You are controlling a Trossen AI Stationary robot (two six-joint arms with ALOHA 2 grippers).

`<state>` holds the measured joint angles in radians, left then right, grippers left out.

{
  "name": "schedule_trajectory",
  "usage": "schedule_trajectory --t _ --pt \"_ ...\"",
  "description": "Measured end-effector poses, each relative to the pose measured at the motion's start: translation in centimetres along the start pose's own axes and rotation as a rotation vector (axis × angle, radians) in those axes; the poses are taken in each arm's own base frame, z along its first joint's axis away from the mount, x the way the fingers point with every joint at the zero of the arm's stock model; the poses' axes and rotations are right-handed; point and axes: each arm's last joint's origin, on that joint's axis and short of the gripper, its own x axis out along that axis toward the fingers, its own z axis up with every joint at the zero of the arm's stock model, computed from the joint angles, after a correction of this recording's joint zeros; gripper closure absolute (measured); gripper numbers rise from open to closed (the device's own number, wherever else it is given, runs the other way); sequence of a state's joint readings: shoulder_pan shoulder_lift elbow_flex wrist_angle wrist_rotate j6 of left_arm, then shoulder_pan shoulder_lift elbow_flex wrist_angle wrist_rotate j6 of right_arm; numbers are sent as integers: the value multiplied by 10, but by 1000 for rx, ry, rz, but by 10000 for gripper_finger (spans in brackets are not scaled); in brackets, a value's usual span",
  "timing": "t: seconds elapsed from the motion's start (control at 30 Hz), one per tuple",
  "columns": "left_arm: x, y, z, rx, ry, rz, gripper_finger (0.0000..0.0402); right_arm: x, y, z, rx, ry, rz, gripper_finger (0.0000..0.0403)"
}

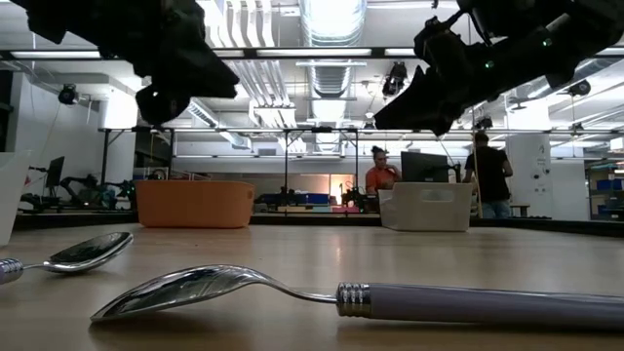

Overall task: Sort silverware by color (type)
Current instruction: Put the left purple spoon into the white bin

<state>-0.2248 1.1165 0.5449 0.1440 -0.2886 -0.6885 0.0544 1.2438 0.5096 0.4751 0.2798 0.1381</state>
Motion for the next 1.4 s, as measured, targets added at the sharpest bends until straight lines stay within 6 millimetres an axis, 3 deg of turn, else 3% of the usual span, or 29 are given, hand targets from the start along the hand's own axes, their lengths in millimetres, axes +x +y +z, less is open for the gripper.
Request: schedule_trajectory --t 0.2,0.5,0.7,0.83,1.13,1.4 --pt "12 -11 -22 -96 122 -19 338 1 1 3 -10 -3 0 294" --pt "28 -37 -35 -148 313 7 338 1 1 2 -31 0 0 294" --pt "30 -40 -47 -185 568 204 338 1 0 2 -53 5 -1 294" --pt "33 -52 -56 -154 710 276 338 1 0 2 -64 4 -6 294" --pt "57 -89 -69 -52 812 366 338 1 0 2 -72 4 -11 294" --pt "75 -102 -74 -47 829 446 338 1 0 2 -74 7 -11 294"
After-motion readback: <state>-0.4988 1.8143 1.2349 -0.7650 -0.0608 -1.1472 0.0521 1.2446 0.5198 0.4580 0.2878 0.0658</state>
